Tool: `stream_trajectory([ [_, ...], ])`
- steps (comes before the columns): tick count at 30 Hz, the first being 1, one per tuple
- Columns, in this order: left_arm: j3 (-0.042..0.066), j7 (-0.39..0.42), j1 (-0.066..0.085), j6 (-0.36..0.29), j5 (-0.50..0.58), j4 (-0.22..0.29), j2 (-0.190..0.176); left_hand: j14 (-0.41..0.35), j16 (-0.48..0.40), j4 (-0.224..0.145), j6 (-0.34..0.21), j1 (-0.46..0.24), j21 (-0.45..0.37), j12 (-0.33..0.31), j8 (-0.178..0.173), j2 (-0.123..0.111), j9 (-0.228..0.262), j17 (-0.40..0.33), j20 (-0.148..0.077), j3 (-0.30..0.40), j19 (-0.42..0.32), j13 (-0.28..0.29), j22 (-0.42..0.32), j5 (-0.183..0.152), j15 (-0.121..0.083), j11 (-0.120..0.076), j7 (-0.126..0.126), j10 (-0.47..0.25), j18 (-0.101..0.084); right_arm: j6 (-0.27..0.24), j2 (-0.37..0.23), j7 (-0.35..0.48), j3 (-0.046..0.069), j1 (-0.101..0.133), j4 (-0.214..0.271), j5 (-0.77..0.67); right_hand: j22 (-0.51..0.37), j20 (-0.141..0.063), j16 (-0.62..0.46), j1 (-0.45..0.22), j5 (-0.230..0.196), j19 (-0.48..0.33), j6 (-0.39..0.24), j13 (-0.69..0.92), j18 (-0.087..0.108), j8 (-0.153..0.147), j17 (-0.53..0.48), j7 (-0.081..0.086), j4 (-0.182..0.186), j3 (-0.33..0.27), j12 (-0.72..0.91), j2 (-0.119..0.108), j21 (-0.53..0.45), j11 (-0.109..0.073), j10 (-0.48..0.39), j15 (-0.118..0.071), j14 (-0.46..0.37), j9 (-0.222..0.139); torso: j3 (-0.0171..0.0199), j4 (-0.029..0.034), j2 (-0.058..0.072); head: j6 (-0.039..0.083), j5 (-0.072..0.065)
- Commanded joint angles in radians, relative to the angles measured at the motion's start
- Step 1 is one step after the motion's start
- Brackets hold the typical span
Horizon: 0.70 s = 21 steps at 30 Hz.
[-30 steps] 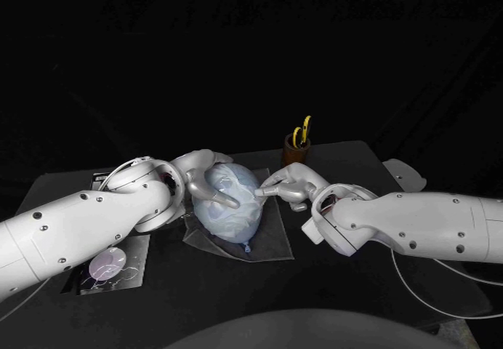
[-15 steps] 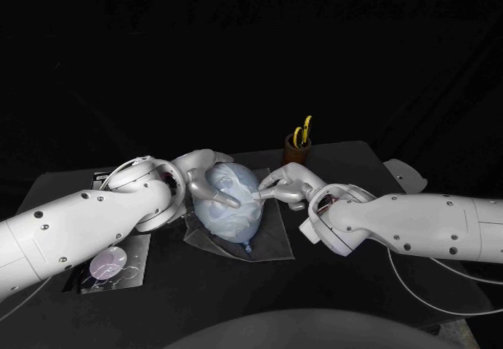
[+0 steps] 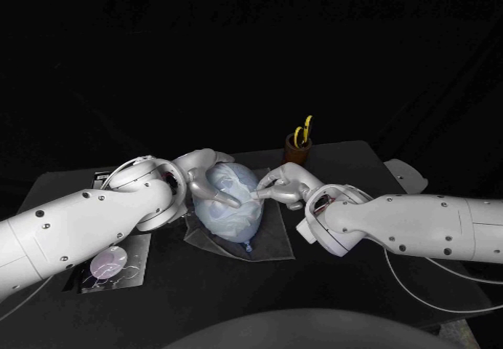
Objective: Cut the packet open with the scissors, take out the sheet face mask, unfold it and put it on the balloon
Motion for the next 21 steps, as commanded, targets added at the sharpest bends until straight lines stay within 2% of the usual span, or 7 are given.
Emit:
stream_trajectory([
  [1, -0.001, 0.002, -0.001, 0.012, 0.002, 0.003, 0.003, 0.004, 0.004, 0.001, -0.007, 0.007, 0.004, -0.003, 0.004, 0.0, 0.002, 0.001, -0.002, -0.002, -0.003, 0.0, -0.001, 0.001, -0.001, 0.0, 0.128, 0.002, 0.002, -0.012, 0.006, 0.004, 0.0, -0.001, -0.004, -0.009, 0.095, -0.007, 0.003, 0.009, -0.014, 0.005, 0.008, 0.261, -0.011, 0.008, 0.264, -0.01, -0.001, 0.058, 0.003, 0.018, 0.008, -0.01, 0.106, -0.012, 0.104, 0.005, -0.0001, 0.0001, 0.0, 0.0, 0.0],
  [6, -0.001, 0.002, 0.0, 0.012, 0.002, 0.003, 0.003, 0.005, 0.004, 0.001, -0.007, 0.007, 0.004, -0.002, 0.004, 0.0, 0.002, 0.001, -0.002, -0.001, -0.003, 0.001, -0.001, 0.002, 0.0, 0.001, 0.128, 0.003, 0.003, -0.019, 0.01, 0.012, 0.0, -0.001, -0.007, -0.004, 0.102, -0.015, 0.003, 0.018, -0.016, 0.011, 0.026, 0.261, -0.013, 0.015, 0.264, -0.019, -0.001, 0.153, 0.003, 0.01, 0.013, -0.019, 0.106, -0.02, 0.104, 0.019, -0.0002, -0.0001, 0.0, -0.002, 0.002],
  [9, -0.001, 0.002, 0.0, 0.011, 0.002, 0.003, 0.003, 0.005, 0.004, 0.001, -0.007, 0.007, 0.004, -0.002, 0.004, 0.0, 0.002, 0.001, -0.002, -0.001, -0.003, 0.001, -0.001, 0.002, 0.0, 0.001, 0.128, 0.003, 0.003, -0.025, 0.011, 0.018, 0.0, -0.002, -0.008, -0.003, 0.105, -0.017, 0.003, 0.019, -0.014, 0.012, 0.026, 0.261, -0.013, 0.022, 0.264, -0.018, 0.003, 0.206, 0.003, -0.003, 0.015, -0.018, 0.106, -0.021, 0.104, 0.035, -0.0003, 0.0001, 0.0, -0.002, 0.002],
  [14, -0.001, 0.002, 0.0, 0.011, 0.003, 0.003, 0.003, 0.007, 0.005, 0.001, -0.006, 0.008, 0.003, -0.002, 0.004, 0.0, 0.002, 0.002, -0.003, -0.001, -0.004, 0.001, -0.002, 0.002, 0.001, 0.001, 0.129, 0.004, 0.004, -0.033, 0.01, 0.025, 0.0, -0.002, -0.009, -0.001, 0.111, -0.014, 0.003, 0.015, -0.03, 0.015, 0.038, 0.261, -0.014, 0.03, 0.264, -0.01, 0.019, 0.341, 0.003, -0.021, 0.018, -0.013, 0.106, -0.017, 0.104, 0.069, -0.0001, -0.0002, 0.0, -0.003, 0.002],
  [18, -0.001, 0.002, 0.0, 0.011, 0.004, 0.003, 0.003, 0.007, 0.005, 0.001, -0.006, 0.009, 0.003, -0.002, 0.005, 0.001, 0.002, 0.002, -0.003, -0.001, -0.004, 0.001, -0.002, 0.002, 0.001, 0.002, 0.129, 0.005, 0.006, -0.044, 0.008, 0.035, 0.0, -0.002, -0.009, 0.007, 0.116, -0.016, 0.003, 0.015, -0.101, 0.016, 0.053, 0.261, -0.015, 0.027, 0.264, -0.013, 0.041, 0.439, 0.003, -0.033, 0.021, -0.015, 0.106, -0.019, 0.104, 0.086, 0.0001, -0.0002, -0.001, -0.003, 0.002],
  [20, -0.001, 0.002, 0.0, 0.011, 0.004, 0.003, 0.003, 0.007, 0.005, 0.001, -0.006, 0.009, 0.003, -0.002, 0.005, 0.001, 0.002, 0.002, -0.003, -0.001, -0.004, 0.001, -0.002, 0.002, 0.001, 0.002, 0.129, 0.005, 0.006, -0.047, 0.007, 0.042, 0.0, -0.002, -0.008, 0.014, 0.118, -0.017, 0.003, 0.015, -0.118, 0.017, 0.057, 0.261, -0.015, 0.024, 0.264, -0.013, 0.049, 0.47, 0.003, -0.042, 0.022, -0.015, 0.106, -0.019, 0.104, 0.092, 0.0002, -0.0004, -0.001, -0.003, 0.002],
  [21, -0.001, 0.002, 0.0, 0.011, 0.004, 0.003, 0.003, 0.007, 0.005, 0.001, -0.006, 0.009, 0.003, -0.002, 0.005, 0.001, 0.002, 0.002, -0.003, -0.001, -0.004, 0.001, -0.002, 0.002, 0.001, 0.002, 0.129, 0.005, 0.006, -0.05, 0.005, 0.047, 0.0, -0.002, -0.007, 0.019, 0.12, -0.017, 0.003, 0.018, -0.143, 0.018, 0.061, 0.261, -0.015, 0.023, 0.264, -0.014, 0.053, 0.494, 0.003, -0.046, 0.023, -0.016, 0.106, -0.02, 0.104, 0.097, 0.0002, -0.0004, -0.001, -0.003, 0.002],
])
